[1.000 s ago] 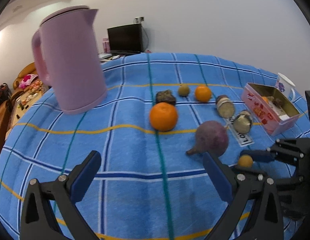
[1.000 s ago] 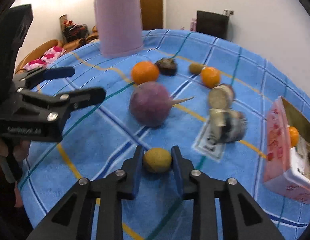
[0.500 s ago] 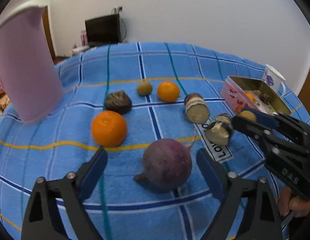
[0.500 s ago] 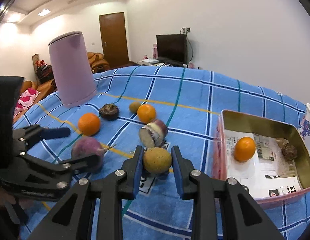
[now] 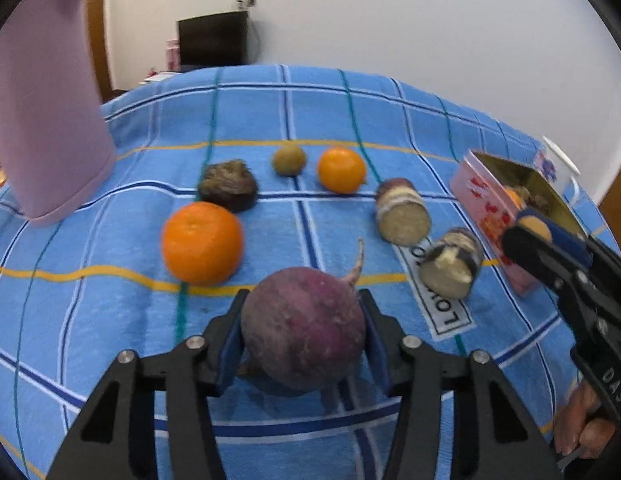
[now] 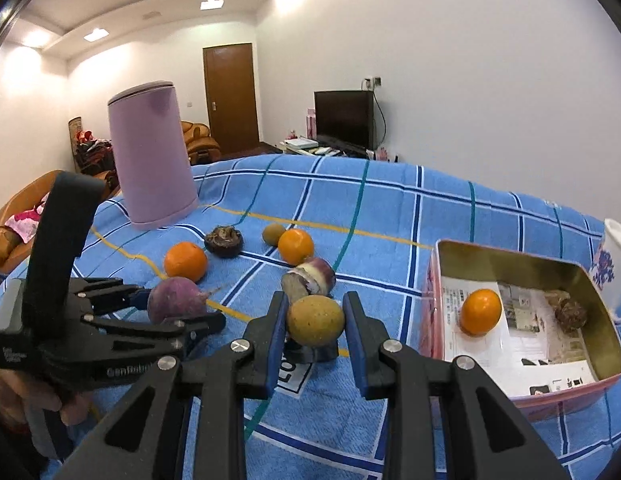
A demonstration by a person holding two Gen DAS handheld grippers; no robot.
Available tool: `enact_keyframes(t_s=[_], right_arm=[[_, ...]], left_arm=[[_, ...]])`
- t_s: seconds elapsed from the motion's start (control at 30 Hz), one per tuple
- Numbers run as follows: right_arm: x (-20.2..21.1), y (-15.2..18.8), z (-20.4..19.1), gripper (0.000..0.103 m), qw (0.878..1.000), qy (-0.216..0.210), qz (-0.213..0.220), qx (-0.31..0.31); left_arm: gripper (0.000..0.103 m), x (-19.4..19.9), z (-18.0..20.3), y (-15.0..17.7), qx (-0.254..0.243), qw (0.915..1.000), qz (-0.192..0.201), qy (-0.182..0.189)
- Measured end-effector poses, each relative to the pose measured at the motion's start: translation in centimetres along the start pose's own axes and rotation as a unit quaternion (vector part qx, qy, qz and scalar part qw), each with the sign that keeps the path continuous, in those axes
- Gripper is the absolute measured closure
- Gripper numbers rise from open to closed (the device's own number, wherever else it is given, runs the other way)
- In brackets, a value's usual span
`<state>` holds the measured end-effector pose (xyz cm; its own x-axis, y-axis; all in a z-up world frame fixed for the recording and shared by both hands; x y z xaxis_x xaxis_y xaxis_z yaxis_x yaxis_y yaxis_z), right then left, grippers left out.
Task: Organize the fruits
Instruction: 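Grasp the purple turnip with the left tool while the right tool holds the kiwi, then carry the kiwi and the purple turnip over the pink tin with both tools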
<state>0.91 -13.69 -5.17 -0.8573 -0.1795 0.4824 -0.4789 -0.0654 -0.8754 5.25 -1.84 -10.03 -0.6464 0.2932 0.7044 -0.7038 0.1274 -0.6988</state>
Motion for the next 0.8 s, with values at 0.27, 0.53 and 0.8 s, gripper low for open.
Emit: enact_keyframes(t_s=[0.27, 0.53, 0.8], right_arm=[[0.4, -0.3, -0.1, 0.073, 1.0, -0.001, 0.016, 0.004], [1.2, -0.5, -1.1, 0.073, 0.999, -0.003, 0.042, 0.028], [1.9, -1.0, -0.9, 0.073, 0.998, -0.006, 0.067, 0.021]], left_arm=[[0.049, 2.0, -2.8, -0.2, 0.048, 0.997, 0.045, -0.041], [0.049, 4.3, -1.8, -1.0, 0.021, 0.9905, 0.111, -0.078], [0.049, 6.5, -0.8, -3.2, 0.019, 0.9798, 0.183, -0.078]])
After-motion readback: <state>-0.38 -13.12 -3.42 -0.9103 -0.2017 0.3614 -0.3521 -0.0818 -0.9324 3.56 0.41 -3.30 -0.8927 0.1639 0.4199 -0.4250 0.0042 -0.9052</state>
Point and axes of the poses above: each gripper's, at about its wrist camera, not at the fingertips, and x roughly against the way its jaws point, z to its right, y to its underside, the point moved 7 cm from there along -x, roughly the way its jaws point, and after that the axes turned 4 degrees about z, right-handed, at the moved point
